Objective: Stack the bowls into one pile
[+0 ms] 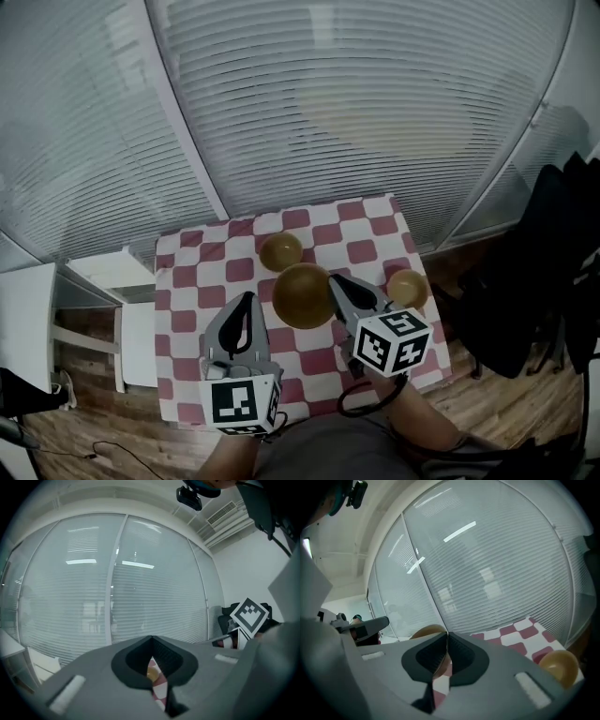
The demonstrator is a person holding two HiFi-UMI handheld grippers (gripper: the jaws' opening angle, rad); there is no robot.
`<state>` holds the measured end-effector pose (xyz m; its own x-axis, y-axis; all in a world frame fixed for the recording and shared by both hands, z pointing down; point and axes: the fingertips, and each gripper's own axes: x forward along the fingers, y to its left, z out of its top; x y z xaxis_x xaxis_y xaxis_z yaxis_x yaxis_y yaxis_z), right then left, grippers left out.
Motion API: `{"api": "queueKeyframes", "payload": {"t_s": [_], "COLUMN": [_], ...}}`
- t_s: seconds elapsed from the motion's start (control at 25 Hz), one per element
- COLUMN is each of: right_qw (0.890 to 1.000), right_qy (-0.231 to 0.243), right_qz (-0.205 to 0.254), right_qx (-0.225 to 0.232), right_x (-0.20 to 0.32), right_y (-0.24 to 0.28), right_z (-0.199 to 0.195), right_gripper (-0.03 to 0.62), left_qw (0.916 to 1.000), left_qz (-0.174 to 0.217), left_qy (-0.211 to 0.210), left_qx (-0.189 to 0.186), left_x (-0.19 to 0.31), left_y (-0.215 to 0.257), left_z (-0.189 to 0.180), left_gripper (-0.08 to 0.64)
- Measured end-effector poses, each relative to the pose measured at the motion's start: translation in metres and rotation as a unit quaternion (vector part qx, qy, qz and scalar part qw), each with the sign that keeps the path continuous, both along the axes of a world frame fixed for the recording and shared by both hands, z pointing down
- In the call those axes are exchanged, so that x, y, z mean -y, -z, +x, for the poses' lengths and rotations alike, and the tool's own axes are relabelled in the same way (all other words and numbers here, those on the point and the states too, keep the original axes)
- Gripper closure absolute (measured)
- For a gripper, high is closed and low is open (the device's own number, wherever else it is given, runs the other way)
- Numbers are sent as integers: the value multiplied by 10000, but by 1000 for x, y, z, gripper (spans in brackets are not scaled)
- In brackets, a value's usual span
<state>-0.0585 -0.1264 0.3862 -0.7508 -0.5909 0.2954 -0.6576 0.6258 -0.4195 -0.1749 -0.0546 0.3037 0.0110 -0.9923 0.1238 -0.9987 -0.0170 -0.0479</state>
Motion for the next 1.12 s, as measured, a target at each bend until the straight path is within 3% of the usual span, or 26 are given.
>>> {"api": "queueKeyframes", "payload": {"t_s": [0.36, 0.56, 0.8, 1.12], "right_qw": [9946, 9893, 9846, 9820], "right_qy": [-993, -1347, -1444, -1380], "right_qz": [-266, -475, -797, -1050], "right_qx": [-98, -292, -583, -752], "right_x": [48, 62, 63, 66], "right_y": [-21, -49, -93, -135], "right_z": [149, 214, 253, 263], "right_gripper": [557, 555, 555, 555], "left_qw": [9966, 9932, 9901, 9867], "left_qz": [-254, -525, -871, -1291], "left_qy": [-778, -1041, -1101, -982], "left_qx": [-16, -25, -61, -124], "left_x": [69, 93, 108, 116], "left_y": [-13, -35, -63, -103], "left_z": [122, 172, 203, 211], "left_gripper": [560, 560, 560, 560]}}
